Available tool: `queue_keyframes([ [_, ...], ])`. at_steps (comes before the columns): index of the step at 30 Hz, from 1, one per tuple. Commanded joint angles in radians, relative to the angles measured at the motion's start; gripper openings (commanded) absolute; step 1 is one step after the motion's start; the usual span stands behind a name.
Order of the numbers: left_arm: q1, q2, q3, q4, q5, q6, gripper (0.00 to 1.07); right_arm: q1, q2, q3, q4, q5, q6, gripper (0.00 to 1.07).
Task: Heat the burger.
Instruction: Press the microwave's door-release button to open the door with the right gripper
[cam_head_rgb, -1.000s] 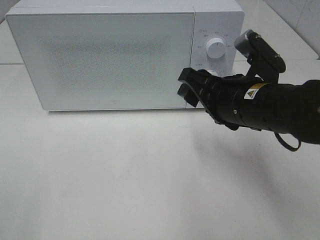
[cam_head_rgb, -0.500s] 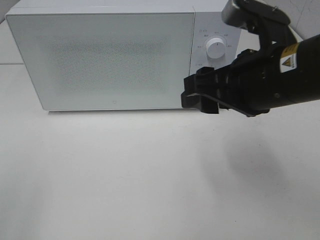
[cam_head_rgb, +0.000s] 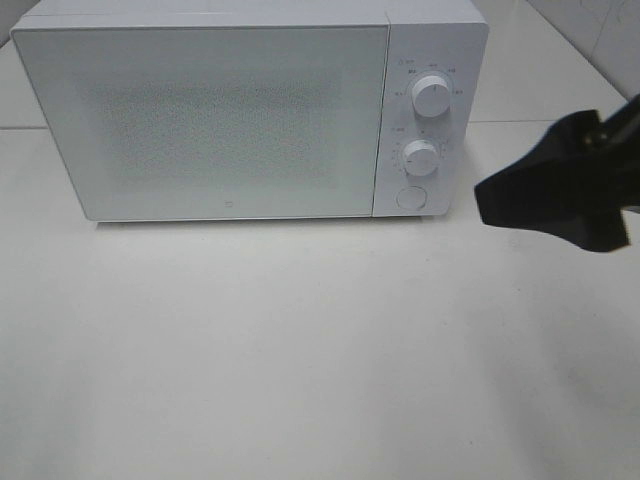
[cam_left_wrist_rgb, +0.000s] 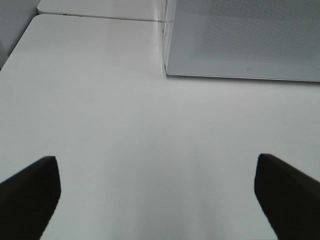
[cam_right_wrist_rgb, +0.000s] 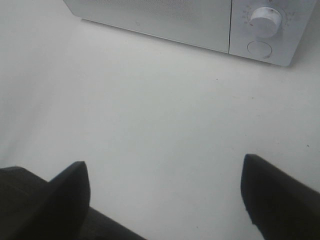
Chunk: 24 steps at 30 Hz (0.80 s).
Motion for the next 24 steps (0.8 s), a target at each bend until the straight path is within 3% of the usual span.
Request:
queue_keyframes([
  [1, -0.006, -0.017, 0.001, 0.001, -0.011, 0.0, 0.98, 0.0, -0.061, -0.005, -0.012, 0.079, -0.033, 0.8],
  [11, -0.006, -0.017, 0.001, 0.001, -0.011, 0.0, 0.98, -0.009, -0.309, -0.005, -0.018, 0.264, -0.098, 0.77],
  [24, -0.006, -0.017, 0.001, 0.001, -0.011, 0.0, 0.98, -0.317, -0.542, -0.005, -0.01, 0.36, -0.132, 0.76],
])
